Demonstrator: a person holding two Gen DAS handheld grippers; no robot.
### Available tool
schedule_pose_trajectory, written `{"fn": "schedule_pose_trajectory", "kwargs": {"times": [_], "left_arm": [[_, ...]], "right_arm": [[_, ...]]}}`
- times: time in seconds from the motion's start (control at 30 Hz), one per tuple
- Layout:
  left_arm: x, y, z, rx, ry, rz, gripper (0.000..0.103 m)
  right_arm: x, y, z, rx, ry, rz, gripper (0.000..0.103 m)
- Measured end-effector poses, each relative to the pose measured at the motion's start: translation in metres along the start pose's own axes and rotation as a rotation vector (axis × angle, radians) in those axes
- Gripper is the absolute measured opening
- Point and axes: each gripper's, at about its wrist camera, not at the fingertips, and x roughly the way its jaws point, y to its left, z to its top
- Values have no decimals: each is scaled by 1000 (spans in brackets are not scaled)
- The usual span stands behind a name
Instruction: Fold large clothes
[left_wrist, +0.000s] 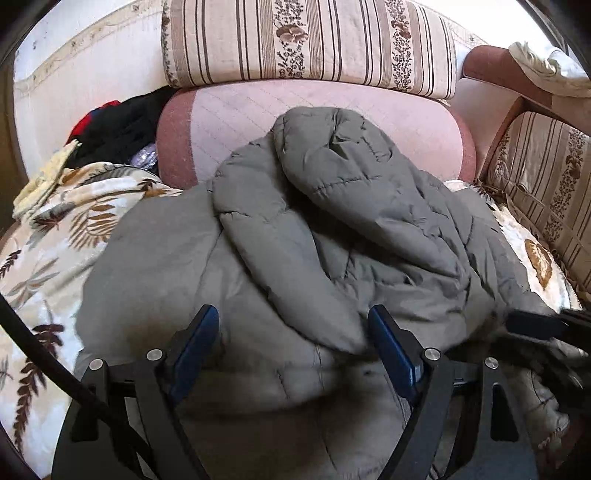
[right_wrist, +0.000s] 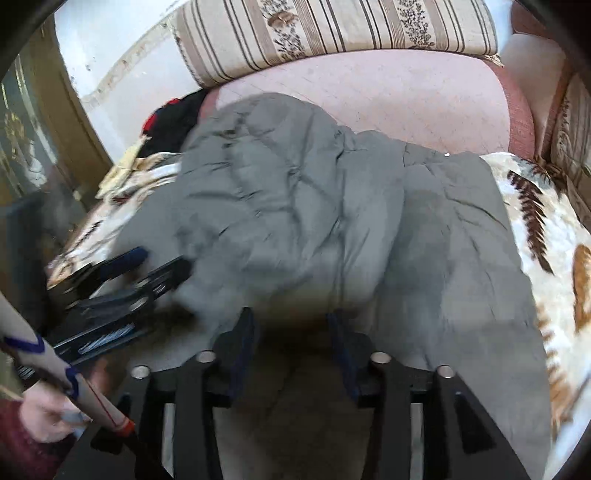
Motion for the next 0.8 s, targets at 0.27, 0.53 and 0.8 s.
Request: {"fn": "schedule_pose_trajectory", "kwargs": {"times": [0.27, 0.53, 0.8], "left_arm": [[-50, 4, -39, -114, 60, 11, 82], [-107, -2, -135, -137, 144, 58, 82], [-132, -8, -176, -75, 104, 152, 82]], "right_arm": [[-85, 8, -89, 33, 15, 43, 59], [-118, -7, -163, 60, 19, -26, 59], [-105, 4, -183, 28, 32, -76, 64]]}}
